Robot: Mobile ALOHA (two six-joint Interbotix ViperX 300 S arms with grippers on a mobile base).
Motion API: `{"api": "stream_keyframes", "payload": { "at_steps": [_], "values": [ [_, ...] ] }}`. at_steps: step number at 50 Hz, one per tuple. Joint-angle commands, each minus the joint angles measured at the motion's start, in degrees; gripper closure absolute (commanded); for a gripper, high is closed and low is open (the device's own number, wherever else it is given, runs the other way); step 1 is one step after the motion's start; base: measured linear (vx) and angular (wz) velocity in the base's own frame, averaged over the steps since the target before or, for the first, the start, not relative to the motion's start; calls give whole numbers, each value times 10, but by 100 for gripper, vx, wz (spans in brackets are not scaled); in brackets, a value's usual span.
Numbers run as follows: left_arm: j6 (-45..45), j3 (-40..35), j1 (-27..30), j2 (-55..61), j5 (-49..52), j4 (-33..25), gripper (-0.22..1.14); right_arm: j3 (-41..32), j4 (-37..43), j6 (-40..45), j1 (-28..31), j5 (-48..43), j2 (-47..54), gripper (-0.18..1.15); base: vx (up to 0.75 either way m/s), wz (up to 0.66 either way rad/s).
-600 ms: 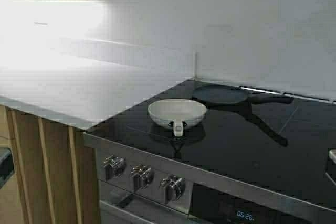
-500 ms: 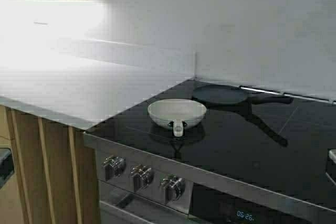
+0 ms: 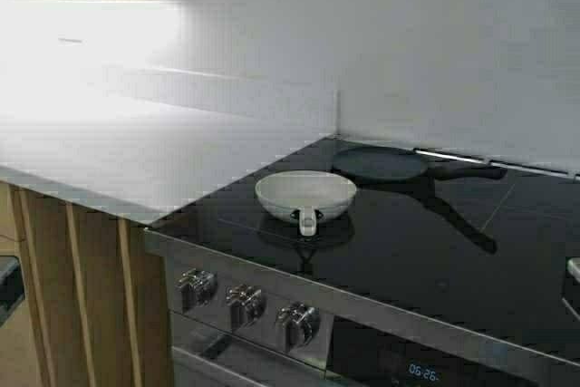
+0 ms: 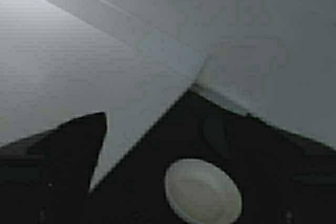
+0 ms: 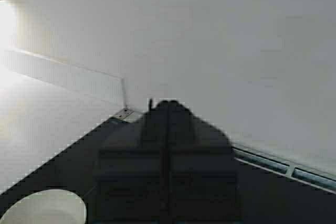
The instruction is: Wash the pan
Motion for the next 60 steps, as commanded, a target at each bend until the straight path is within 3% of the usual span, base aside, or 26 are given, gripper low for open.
{"api": "stream_keyframes", "payload": {
  "at_steps": [1,14,25,41,60],
  "values": [
    [-27,-8,-47,62,-47,4,-7,-6,-4,-1,1,-3,3,90,0,0],
    [-105,-11,-99,225,-168,10,-7,-6,-17,-1,1,6,3,90,0,0],
    [-216,-41,-105,410,-308,78,-7,-5,-18,0,1,6,3,90,0,0],
    [-399,-149,-105,693,-498,170,-7,-4,-18,-1,1,7,3,90,0,0],
    [-444,-256,-119,853,-522,186,-7,-4,-18,-1,1,11,4,90,0,0]
  ]
}}
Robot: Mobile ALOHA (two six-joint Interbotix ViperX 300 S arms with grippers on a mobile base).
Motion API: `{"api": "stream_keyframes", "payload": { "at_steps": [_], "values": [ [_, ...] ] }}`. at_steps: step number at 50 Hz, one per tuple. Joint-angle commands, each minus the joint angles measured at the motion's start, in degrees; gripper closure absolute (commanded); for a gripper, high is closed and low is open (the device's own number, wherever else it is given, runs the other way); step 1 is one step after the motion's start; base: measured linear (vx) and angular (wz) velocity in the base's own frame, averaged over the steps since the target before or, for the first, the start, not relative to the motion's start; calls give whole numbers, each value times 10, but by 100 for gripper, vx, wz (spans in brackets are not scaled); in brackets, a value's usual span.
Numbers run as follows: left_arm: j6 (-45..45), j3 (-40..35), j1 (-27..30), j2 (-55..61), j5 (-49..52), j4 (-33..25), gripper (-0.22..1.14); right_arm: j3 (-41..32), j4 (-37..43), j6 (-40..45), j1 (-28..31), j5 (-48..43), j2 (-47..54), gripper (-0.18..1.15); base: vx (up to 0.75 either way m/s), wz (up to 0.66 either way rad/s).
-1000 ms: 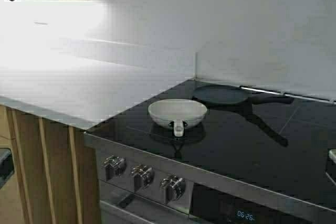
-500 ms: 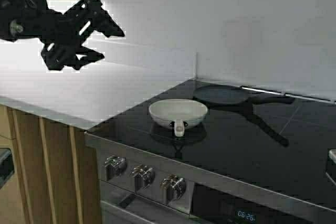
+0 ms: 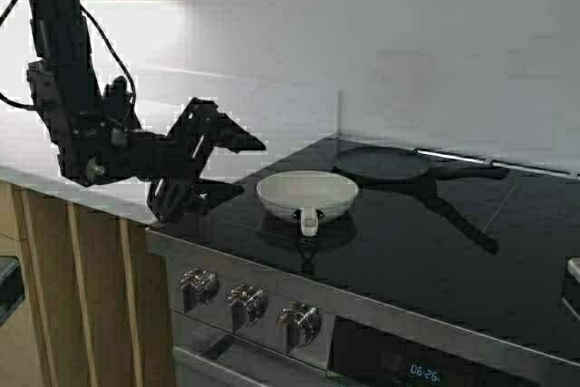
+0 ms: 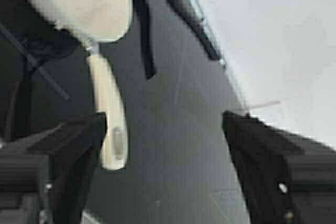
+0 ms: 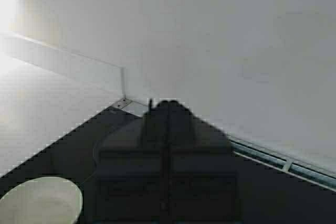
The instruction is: Wash the pan
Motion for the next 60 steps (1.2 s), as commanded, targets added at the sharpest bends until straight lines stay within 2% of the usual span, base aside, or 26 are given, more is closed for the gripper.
{"api": "stream_keyframes", "payload": {
  "at_steps": [1,14,23,60],
  "values": [
    [-12,-35,-4,26,-5,1,-7,-5,-1,1,1,-2,3,90,0,0],
    [-56,-96,-9,76,-2,6,-7,-5,-1,1,1,-2,3,90,0,0],
    [-85,-140,-19,101,38,14,-7,-5,-1,1,0,-2,4,90,0,0],
    [-141,-279,-55,167,109,16,-7,-4,-1,1,1,-2,6,90,0,0]
  ]
}}
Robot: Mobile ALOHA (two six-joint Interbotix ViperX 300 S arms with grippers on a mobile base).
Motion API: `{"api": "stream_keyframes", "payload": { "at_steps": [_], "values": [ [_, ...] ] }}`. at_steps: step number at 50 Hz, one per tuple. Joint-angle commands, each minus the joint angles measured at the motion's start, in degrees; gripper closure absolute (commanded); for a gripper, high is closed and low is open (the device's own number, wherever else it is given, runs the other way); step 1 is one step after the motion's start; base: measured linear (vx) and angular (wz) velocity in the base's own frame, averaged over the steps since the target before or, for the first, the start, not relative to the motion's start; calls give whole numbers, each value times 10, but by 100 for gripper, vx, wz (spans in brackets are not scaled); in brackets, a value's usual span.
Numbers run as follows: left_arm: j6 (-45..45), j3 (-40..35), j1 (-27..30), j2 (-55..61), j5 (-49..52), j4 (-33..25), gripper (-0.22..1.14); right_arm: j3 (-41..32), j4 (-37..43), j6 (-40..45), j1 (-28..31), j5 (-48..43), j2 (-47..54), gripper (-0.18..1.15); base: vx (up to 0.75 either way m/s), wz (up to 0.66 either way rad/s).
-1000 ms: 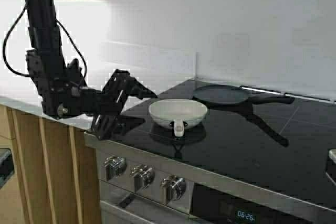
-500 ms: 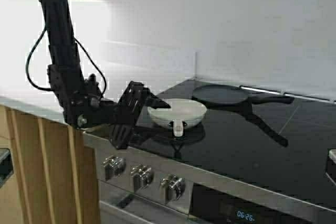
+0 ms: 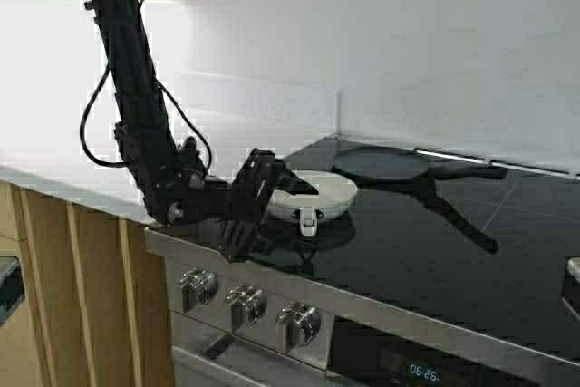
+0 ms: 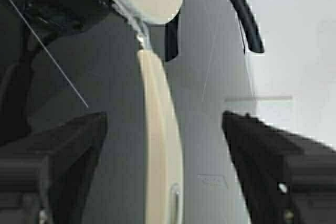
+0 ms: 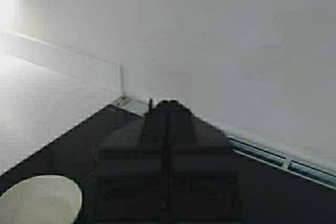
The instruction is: Wash the pan
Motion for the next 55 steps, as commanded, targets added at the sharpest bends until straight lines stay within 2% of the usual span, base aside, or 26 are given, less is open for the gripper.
{"api": "stream_keyframes", "payload": {
  "at_steps": [1,43,48,52,55],
  "values": [
    [-11,-25,-5,0,0,2,-7,-8,-1,0,1,-2,4,90,0,0],
    [-76,-126,-25,52,1,-2,-5,-7,-1,0,1,-2,6,90,0,0],
    [-94,-130,-25,59,1,-9,8,-8,-1,0,1,-2,6,90,0,0],
    [-113,-134,-26,66,-1,-19,38,-7,-1,0,1,-2,6,90,0,0],
    [-120,-135,-25,69,-4,-25,67,-7,-1,0,1,-2,6,90,0,0]
  ]
}}
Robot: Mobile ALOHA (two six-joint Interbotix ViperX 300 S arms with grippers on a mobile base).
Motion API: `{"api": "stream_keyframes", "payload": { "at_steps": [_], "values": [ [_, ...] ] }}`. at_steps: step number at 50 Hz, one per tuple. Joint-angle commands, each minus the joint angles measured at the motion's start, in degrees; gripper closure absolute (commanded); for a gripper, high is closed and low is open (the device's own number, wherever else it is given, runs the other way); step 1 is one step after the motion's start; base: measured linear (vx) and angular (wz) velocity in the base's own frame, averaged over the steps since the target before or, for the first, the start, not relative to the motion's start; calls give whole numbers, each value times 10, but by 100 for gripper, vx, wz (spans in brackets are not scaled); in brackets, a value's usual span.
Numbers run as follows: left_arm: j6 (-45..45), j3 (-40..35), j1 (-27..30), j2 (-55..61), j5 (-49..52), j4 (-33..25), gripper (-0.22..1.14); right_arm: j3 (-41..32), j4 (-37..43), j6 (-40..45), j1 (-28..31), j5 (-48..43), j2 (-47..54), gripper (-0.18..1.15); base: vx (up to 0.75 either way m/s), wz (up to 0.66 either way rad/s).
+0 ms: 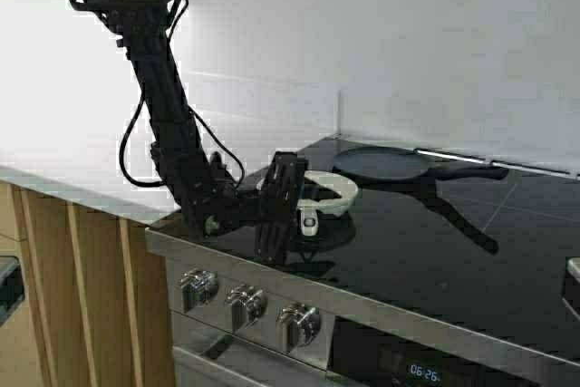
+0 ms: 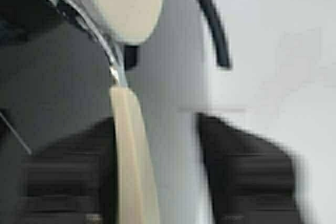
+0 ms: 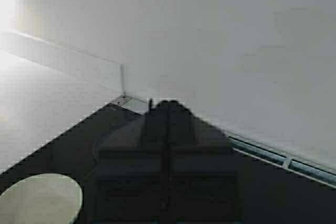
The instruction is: Wash the pan
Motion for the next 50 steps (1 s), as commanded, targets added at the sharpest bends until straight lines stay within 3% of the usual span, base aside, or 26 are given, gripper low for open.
{"api": "stream_keyframes", "payload": {
  "at_steps": [1,5,13,25,50],
  "values": [
    [-14,-9,-2,-2,-3,-12,78,-7,-1,0,1,-2,4,90,0,0],
    [-17,-9,-3,-4,-4,-21,104,-7,-1,0,0,-2,4,90,0,0],
    [-18,-5,-3,-12,-4,-24,84,-8,-1,0,1,-2,4,90,0,0],
    [-19,5,-3,-29,-4,-24,90,-7,-1,0,0,-2,4,90,0,0],
    [-4,153,-3,-171,-4,-24,89,-6,-1,0,1,-2,9,90,0,0]
  ]
}}
